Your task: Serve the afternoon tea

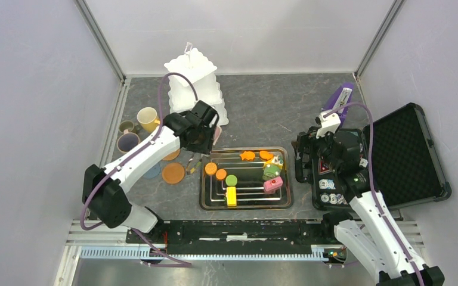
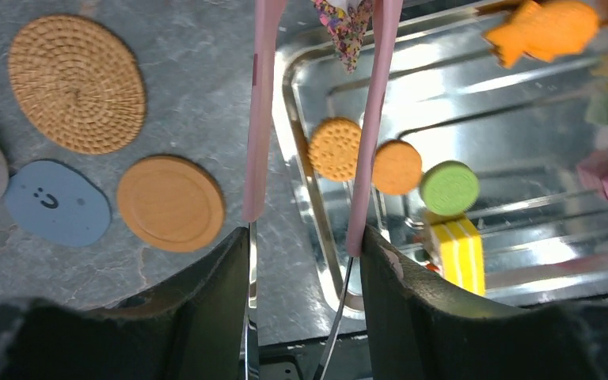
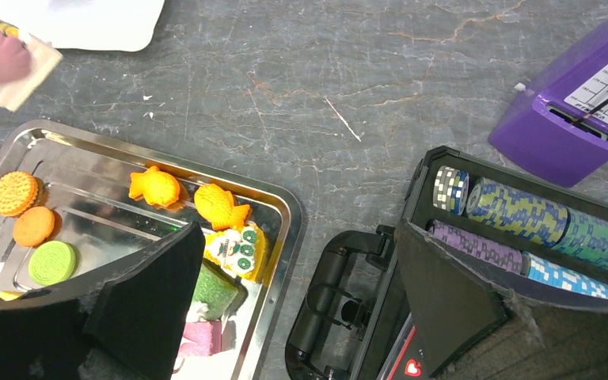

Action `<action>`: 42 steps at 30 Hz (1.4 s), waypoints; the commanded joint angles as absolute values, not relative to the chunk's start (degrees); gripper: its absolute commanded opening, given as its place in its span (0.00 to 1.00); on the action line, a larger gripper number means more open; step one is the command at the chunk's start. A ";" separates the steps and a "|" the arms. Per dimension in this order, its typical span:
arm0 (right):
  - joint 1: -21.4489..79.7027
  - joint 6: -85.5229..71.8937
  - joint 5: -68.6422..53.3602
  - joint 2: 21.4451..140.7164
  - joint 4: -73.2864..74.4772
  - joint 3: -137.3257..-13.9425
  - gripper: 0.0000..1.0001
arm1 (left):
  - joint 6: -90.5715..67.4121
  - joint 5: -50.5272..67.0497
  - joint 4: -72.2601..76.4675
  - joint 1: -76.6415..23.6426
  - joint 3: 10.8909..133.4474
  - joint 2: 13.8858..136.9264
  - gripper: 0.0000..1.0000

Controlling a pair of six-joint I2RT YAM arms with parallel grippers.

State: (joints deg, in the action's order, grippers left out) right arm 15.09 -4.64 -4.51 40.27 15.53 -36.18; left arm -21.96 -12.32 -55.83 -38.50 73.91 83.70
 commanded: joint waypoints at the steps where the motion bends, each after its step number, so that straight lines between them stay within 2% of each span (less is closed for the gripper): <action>1: 14.85 -3.80 -4.82 41.40 12.88 -37.71 0.98 | -17.86 -11.95 -51.85 -32.70 71.66 80.89 0.20; 10: 14.90 -3.84 -5.76 42.05 11.87 -37.79 0.98 | -16.88 -12.13 -47.43 -22.74 67.58 78.63 0.20; 19: 14.90 -4.01 -6.30 41.14 12.13 -37.05 0.98 | -17.53 -13.00 -40.15 -17.29 65.76 78.44 0.20; 42: 14.85 -4.13 -6.11 40.76 12.39 -38.78 0.98 | -19.16 -14.03 -32.16 -13.65 64.79 86.42 0.21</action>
